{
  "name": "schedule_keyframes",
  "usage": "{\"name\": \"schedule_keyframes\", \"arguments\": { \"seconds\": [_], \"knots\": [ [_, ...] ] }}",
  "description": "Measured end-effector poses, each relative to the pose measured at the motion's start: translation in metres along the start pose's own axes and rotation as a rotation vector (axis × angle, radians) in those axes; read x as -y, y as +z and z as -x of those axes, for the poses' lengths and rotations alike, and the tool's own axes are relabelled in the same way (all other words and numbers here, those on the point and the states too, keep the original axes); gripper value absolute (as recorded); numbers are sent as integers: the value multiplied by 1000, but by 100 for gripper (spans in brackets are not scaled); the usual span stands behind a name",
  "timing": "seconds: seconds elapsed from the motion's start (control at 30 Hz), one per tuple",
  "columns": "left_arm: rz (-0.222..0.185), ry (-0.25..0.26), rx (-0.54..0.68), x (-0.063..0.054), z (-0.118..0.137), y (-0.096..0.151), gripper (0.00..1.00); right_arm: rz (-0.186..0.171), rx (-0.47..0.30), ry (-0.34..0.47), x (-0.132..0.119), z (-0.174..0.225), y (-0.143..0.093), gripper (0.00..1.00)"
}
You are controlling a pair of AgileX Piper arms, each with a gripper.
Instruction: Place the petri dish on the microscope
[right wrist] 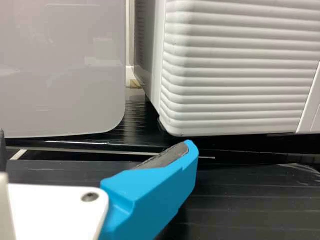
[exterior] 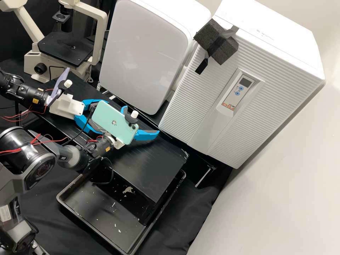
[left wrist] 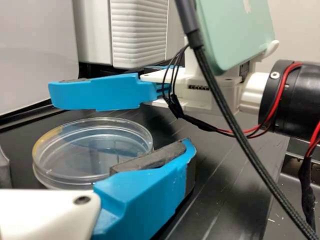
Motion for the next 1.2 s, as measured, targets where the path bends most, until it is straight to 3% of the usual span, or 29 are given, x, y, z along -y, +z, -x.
{"name": "schedule_keyframes", "arguments": {
  "seconds": [0.33,0.37,1.2],
  "knots": [
    [18,10,-4,0,-1,1,100,0,0,0,0,0,0,100],
    [16,10,-4,0,-1,1,0,0,0,0,0,0,0,100],
    [1,18,-28,3,0,1,0,0,0,0,0,0,0,100]
  ]
}}
